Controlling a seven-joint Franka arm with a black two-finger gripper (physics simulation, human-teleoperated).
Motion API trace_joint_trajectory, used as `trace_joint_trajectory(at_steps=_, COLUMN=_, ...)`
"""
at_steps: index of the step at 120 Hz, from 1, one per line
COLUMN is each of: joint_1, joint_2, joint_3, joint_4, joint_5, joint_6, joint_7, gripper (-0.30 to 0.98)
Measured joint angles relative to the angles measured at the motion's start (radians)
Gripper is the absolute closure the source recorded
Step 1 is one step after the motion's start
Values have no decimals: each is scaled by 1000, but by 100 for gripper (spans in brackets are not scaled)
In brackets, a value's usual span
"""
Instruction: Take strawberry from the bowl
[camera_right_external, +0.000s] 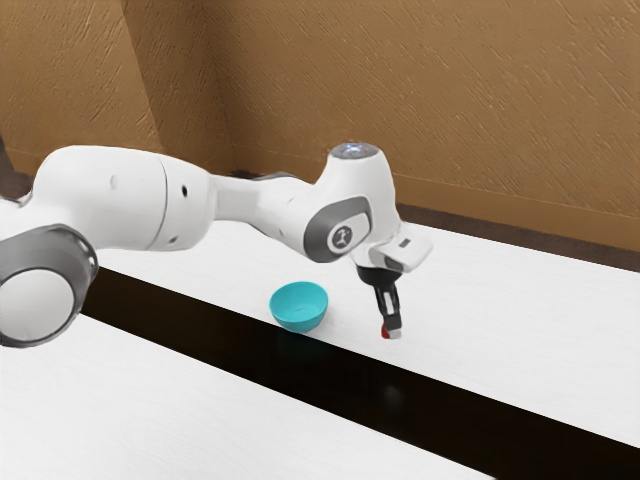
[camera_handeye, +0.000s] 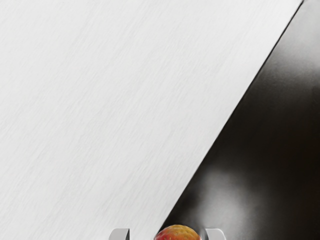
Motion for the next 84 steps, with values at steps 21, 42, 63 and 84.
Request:
trace_joint_trajectory(at_steps=21, joint_1=-19, joint_2=28, joint_3=-15, joint_4=0, joint_5=2, joint_6=18, joint_7=-28, gripper=61)
trace_joint_trajectory(at_steps=42, joint_1=-18, joint_2=30, joint_3=-15, joint_4=0, joint_5=-5, joint_6=20, joint_7=-36, gripper=28)
trace_joint_trajectory(at_steps=63, joint_1=-14, joint_2=-438, joint_3=149, joint_4=-158, joint_5=7, joint_6=-184, joint_7=-97, gripper=13)
trace_joint_trajectory(at_steps=84, joint_1=477, joint_2=-603, joint_3=250, joint_4=-71, joint_5=57, joint_6=-448, joint_7=-214, gripper=6)
